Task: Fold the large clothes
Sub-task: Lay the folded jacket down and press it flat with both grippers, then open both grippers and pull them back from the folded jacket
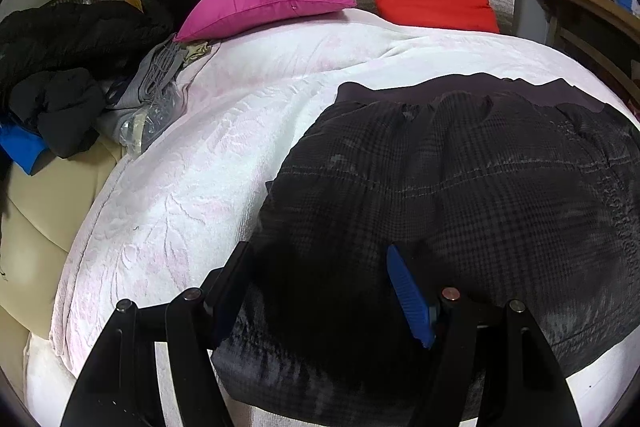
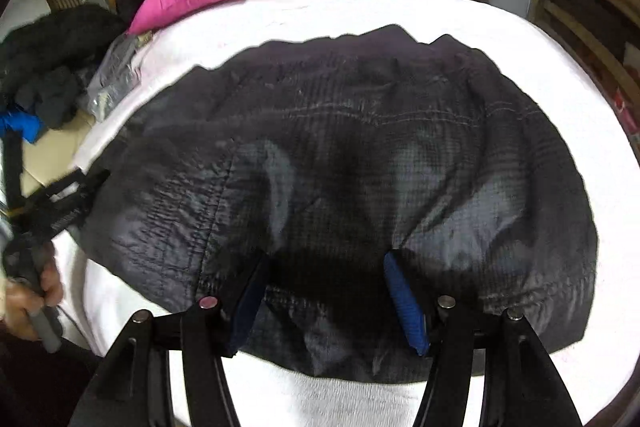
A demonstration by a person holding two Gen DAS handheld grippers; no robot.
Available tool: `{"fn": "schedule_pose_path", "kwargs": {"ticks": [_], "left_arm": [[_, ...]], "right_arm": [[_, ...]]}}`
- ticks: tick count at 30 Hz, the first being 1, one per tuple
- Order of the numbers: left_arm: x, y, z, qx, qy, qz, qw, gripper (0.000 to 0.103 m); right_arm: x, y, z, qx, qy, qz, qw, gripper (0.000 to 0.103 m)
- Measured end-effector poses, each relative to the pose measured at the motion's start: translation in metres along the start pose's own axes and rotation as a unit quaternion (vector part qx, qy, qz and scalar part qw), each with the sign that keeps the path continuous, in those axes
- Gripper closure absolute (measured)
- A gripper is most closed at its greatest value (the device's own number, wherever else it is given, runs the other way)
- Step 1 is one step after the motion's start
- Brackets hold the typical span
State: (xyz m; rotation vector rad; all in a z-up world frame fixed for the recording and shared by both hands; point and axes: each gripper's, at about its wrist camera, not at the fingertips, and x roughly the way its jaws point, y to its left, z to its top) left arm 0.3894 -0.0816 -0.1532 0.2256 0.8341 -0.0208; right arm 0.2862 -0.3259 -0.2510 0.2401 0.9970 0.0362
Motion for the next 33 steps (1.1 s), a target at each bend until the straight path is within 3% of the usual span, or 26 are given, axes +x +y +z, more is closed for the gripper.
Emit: {"fn": "schedule_pose_path", "kwargs": {"ticks": [5,7,9,11,12,15,22,26,33], "left_arm": [[0.001,0.004,-0.001,-0.003,0.000,-0.001,1.0000,0.034],[-0.001,0.004,-0.001,-0.005,0.000,0.001,1.0000,0.034],[-0.007,0.005,-0.002,-0.006,-0.003,0.005,1.0000,0.034],[-0.023,0.006,-0.005,0.002,-0.020,0.017,0.9997,0.034],[-0.031,0.007,-0.006,0.003,-0.026,0.020,0.9995,0.034],[-0.075,0.013,-0.013,-0.016,-0.050,0.010,0.9986,0.033],[-0.184,0.029,-0.032,-0.051,-0.108,0.013,0.9928,0.013],[-0.250,0.035,-0.042,-0.056,-0.159,0.038,0.9850,0.007],[-0.329,0.046,-0.059,-0.075,-0.217,0.036,0.9726,0.000]], "right_arm": [[-0.045,-0.022,-0.004,0.029,-0.075,-0.014,0.997,0.039],[-0.037,-0.036,-0.006,0.054,-0.059,-0.053,0.995,0.039],[-0.012,-0.047,-0.009,0.077,0.003,-0.066,0.995,0.039],[-0.025,-0.040,-0.011,0.069,-0.021,-0.070,0.995,0.039],[-0.041,-0.031,-0.015,0.063,-0.045,-0.053,0.996,0.039],[-0.080,-0.013,-0.033,0.082,-0.099,-0.039,0.991,0.026],[-0.158,0.055,-0.079,0.045,-0.154,-0.070,0.985,0.025],[-0.209,0.084,-0.093,0.041,-0.192,-0.088,0.977,0.025],[-0.282,0.121,-0.111,0.028,-0.242,-0.124,0.962,0.025]]}}
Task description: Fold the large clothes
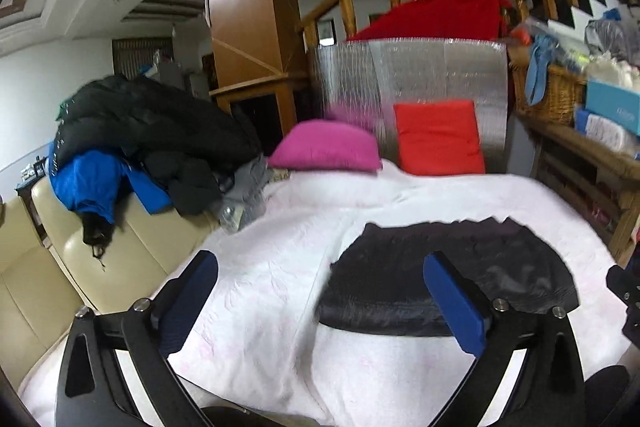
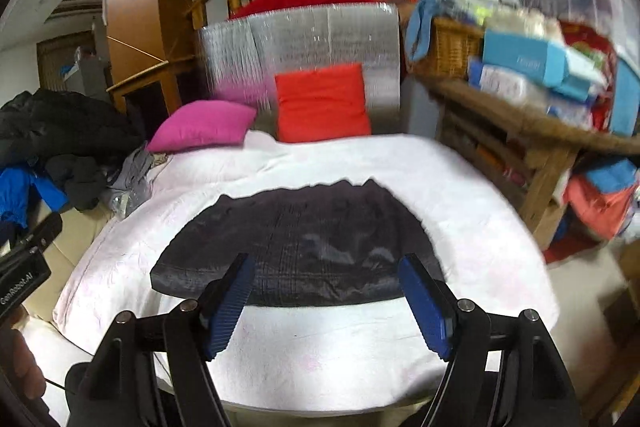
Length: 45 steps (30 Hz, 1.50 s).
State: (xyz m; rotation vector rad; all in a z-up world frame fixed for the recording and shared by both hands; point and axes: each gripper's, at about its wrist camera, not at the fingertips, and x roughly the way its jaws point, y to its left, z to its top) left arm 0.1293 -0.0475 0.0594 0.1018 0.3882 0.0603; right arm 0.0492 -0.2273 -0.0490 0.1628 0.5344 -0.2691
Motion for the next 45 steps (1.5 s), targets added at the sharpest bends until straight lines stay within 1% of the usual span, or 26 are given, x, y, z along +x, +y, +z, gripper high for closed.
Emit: {"fn": "schedule_pose_path", "kwargs": {"ticks": [2,4,6,10,14,19,27,45], "left_arm": [[-0.017,0.001,0.003,-0.005,-0.012,-0.008,0.9999,0.000],[-0.033,0.000,0.004,-0.008,-0.022,-0.016,0.9996,0.000],[-0.045,-0.002,0.005,-0.009,-0.030,-0.019,0.9993,0.000],[-0.059,-0.008,0.008,-0.007,-0.039,-0.019,0.9991,0.000],[-0.069,-0.010,0.008,-0.011,-0.038,-0.022,0.9990,0.000],[-0.081,-0.012,0.008,-0.008,-0.043,-0.019,0.9989,0.000],[-0.090,-0.009,0.008,-0.009,-0.051,-0.015,0.9985,0.000],[-0.088,-0.004,0.005,-0.011,-0.047,-0.007,0.9988,0.000]], "right_arm": [[-0.022,0.003,0.002,0.002,-0.012,0.005,1.000,0.025],[-0.028,0.004,0.003,0.002,-0.015,0.010,1.000,0.025],[-0.036,0.004,0.002,0.001,-0.021,0.004,1.000,0.025],[-0.041,-0.004,-0.003,0.013,-0.020,0.005,1.000,0.025],[-0.042,-0.012,-0.007,0.022,-0.014,0.003,1.000,0.025],[-0.053,-0.014,-0.006,0.027,-0.025,0.001,0.999,0.025],[-0.058,-0.011,-0.006,0.023,-0.028,0.002,0.999,0.025],[-0.056,-0.005,-0.007,0.022,-0.020,0.005,1.000,0.025]]}}
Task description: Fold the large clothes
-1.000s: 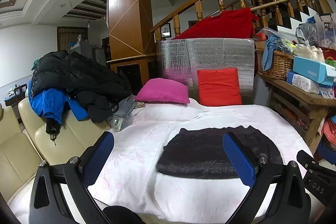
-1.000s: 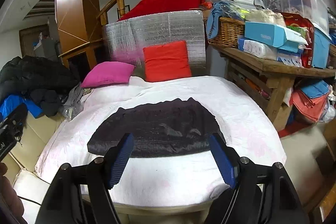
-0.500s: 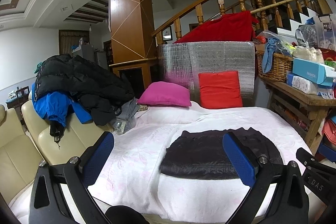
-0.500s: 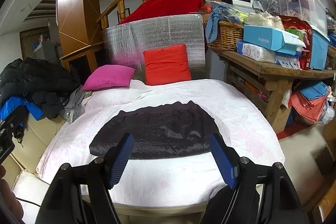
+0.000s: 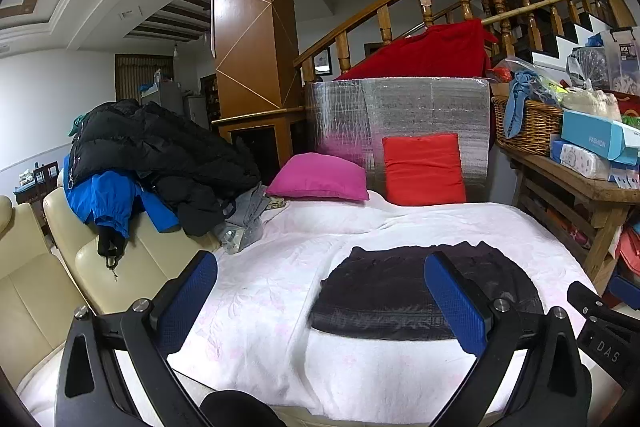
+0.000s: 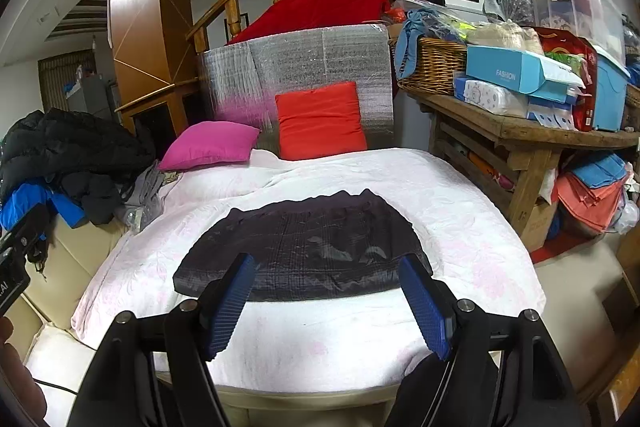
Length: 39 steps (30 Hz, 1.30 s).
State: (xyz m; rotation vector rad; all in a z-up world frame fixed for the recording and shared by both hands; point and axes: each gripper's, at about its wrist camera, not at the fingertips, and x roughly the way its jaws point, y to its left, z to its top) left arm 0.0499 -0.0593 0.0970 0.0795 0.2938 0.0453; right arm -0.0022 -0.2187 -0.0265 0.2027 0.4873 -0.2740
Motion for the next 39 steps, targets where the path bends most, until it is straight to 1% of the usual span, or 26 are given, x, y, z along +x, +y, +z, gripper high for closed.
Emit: {"fn": "schedule_pose_path", "kwargs": {"ticks": [14,24,32,39], "left_arm": [[0.004,-0.001,-0.003,0.003,0.008,0.001,1.0000,0.000],[0.001,0.002,-0.002,0.001,0.000,-0.001,1.0000,0.000],[0.001,0.010,-0.001,-0.002,-0.005,-0.016,0.9999,0.000],[0.004,0.021,-0.001,-0.009,-0.002,-0.020,0.9998,0.000]], "right_arm": [[0.003,0.002,-0.003,0.010,0.005,-0.003,1.000,0.025],[0.001,0.006,-0.003,0.013,0.001,-0.008,1.000,0.025],[0.000,0.015,0.000,0.010,-0.004,-0.015,1.000,0.025],[0.006,0.029,0.001,-0.006,0.000,-0.012,1.000,0.025]]}}
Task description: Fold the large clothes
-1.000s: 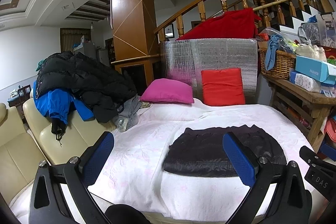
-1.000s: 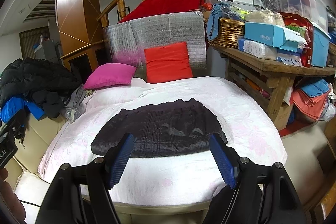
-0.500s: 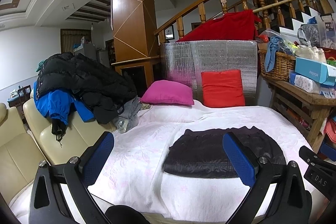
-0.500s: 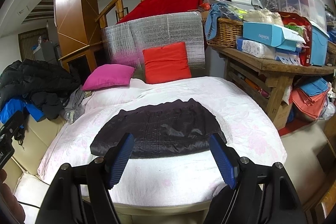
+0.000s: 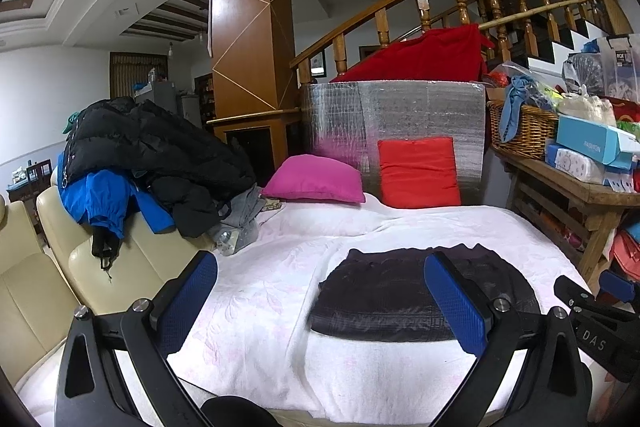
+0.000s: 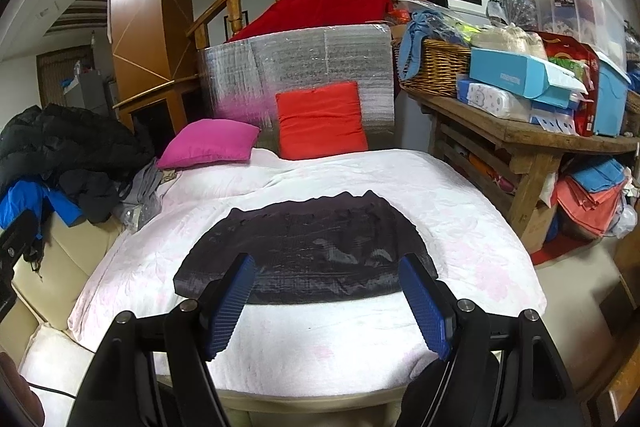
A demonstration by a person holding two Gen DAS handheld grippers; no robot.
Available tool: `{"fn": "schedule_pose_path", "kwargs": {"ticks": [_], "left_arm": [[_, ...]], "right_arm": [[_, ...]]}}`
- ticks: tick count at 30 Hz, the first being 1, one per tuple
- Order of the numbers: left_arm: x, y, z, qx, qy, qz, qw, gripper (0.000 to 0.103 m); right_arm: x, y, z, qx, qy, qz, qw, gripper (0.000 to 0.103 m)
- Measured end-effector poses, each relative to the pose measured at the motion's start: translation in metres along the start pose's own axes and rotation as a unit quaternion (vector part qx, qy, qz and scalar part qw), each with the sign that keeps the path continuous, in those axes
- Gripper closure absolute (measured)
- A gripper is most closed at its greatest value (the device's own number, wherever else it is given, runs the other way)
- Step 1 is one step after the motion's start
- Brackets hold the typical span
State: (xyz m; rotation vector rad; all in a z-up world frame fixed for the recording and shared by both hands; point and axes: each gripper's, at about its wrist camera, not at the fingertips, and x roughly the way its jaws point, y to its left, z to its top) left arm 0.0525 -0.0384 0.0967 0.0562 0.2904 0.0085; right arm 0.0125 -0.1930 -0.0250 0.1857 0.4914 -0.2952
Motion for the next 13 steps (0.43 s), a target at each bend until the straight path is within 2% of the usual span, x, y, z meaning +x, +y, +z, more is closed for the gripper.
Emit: {"fn": "schedule_pose_path", "kwargs": {"ticks": [5,13], "left_arm": [[0.003,0.002,-0.001,0.001,0.007,-0.015,0.9999,0.000],[0.029,0.002,-0.002,-0.008,0.030,-0.067,0.9973,0.000]], "right_arm": [[0.004,0.008,-0.001,-0.009,0.002,0.003,1.000,0.025],[0.029,0.001,0.001,-0.005,0.020,-0.001,1.000,0.025]]}}
